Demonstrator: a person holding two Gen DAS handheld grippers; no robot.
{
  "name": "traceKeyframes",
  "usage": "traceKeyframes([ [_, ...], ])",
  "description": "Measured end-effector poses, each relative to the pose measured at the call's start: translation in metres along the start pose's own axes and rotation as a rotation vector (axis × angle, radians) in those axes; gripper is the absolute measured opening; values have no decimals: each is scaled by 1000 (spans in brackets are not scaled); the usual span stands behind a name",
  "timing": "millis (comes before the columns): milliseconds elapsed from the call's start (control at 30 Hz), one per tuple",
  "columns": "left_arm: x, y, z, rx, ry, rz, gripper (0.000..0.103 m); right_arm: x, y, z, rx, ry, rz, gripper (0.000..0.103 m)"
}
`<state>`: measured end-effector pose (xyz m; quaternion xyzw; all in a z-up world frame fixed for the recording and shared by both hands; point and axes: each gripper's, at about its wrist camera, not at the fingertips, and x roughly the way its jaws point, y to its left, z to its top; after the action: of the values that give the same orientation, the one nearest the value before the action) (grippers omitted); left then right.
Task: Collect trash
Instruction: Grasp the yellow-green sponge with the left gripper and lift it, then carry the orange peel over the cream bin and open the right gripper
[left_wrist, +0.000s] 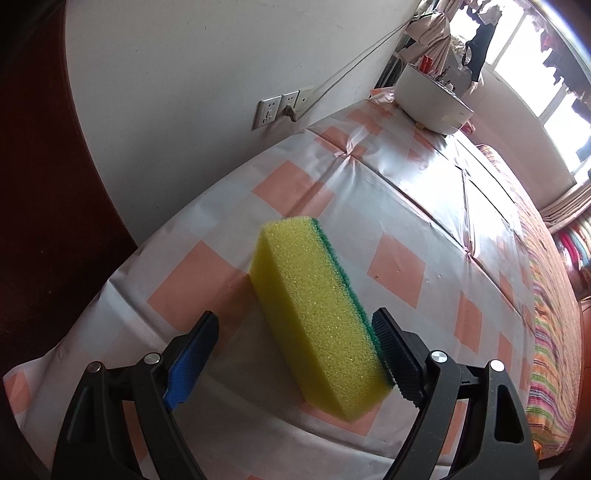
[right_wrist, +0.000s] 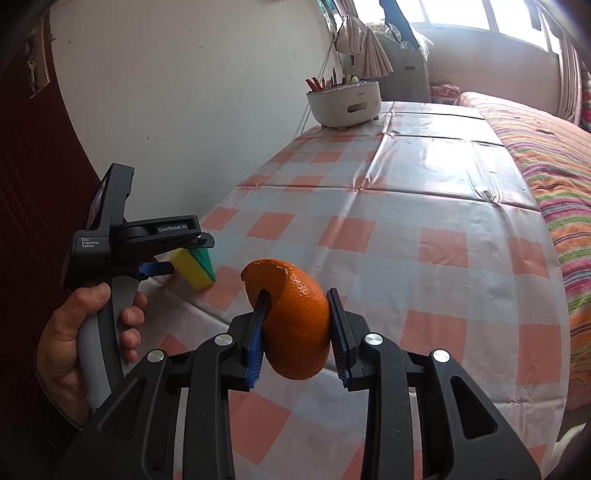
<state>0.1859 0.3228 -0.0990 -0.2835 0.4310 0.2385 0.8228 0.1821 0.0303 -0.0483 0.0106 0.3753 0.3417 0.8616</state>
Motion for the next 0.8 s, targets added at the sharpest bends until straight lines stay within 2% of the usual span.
traceKeyframes([
  [33, -1, -2, 0, 16, -4, 0, 77, -3, -1, -2, 1, -1, -2, 30],
  [100, -3, -6, -2, 40, -5, -21, 61, -8, -4, -5, 4, -5, -9, 30],
  [267, -7, -16, -5, 89, -18, -40, 45, -20, -13, -13, 22, -12, -23, 30],
  [400, -7, -23, -9, 120, -17, -60, 38, -32, -20, -17, 36, -27, -35, 30],
  [500, -8, -29, -13, 143, -10, -87, 36, -42, -26, -20, 50, -41, -40, 30],
  [633, -13, -41, -23, 165, -10, -168, 35, -57, -34, -21, 63, -64, -55, 30],
  [800, -28, -64, -40, 243, -43, -233, 29, -78, -44, -26, 77, -94, -71, 30],
])
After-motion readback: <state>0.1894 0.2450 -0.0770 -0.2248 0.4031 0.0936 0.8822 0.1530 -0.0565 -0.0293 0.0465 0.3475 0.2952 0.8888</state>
